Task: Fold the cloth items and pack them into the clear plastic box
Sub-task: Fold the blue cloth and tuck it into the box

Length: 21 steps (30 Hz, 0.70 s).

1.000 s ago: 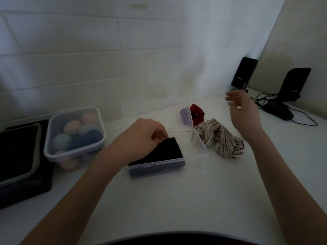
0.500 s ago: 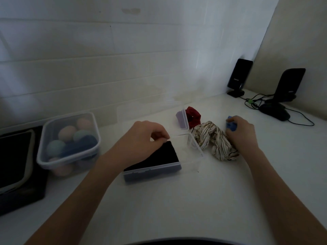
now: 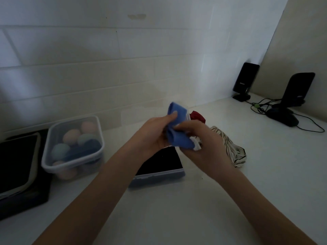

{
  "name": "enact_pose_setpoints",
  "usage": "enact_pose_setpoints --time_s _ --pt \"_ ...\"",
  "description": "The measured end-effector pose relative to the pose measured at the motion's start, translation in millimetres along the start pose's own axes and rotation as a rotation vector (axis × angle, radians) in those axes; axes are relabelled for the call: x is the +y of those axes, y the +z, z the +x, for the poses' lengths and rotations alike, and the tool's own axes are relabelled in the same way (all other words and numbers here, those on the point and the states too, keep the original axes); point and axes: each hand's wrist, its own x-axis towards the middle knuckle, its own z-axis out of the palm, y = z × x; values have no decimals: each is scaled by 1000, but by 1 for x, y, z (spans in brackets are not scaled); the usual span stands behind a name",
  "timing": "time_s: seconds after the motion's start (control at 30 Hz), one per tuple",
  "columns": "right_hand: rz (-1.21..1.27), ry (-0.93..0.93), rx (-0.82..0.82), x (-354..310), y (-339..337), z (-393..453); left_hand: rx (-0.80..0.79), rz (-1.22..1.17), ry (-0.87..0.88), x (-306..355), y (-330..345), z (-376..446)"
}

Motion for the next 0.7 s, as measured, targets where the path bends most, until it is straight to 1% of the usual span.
enact_pose_setpoints --time_s 0.03,0.1,0.2,0.33,0.4,0.53,0.6,0.7 --pt "0 -19 -39 0 2 -2 25 -20 26 -2 -2 1" --pt "25 -17 -79 1 4 -3 36 24 73 -7 -7 1" --pt "163 38 -33 -1 4 -1 -44 125 104 -10 -13 -5" --pt "420 216 57 -7 1 5 -115 175 73 -10 -8 -12" --pt "477 292 86 -9 1 7 -109 187 55 -11 -5 -12" --pt "675 448 130 -10 -2 9 -84 237 45 -11 -4 -14" --pt "665 455 125 -10 -3 9 -87 253 45 -11 -5 -15" --pt "526 426 118 -11 -3 10 -131 277 32 -9 -5 -18"
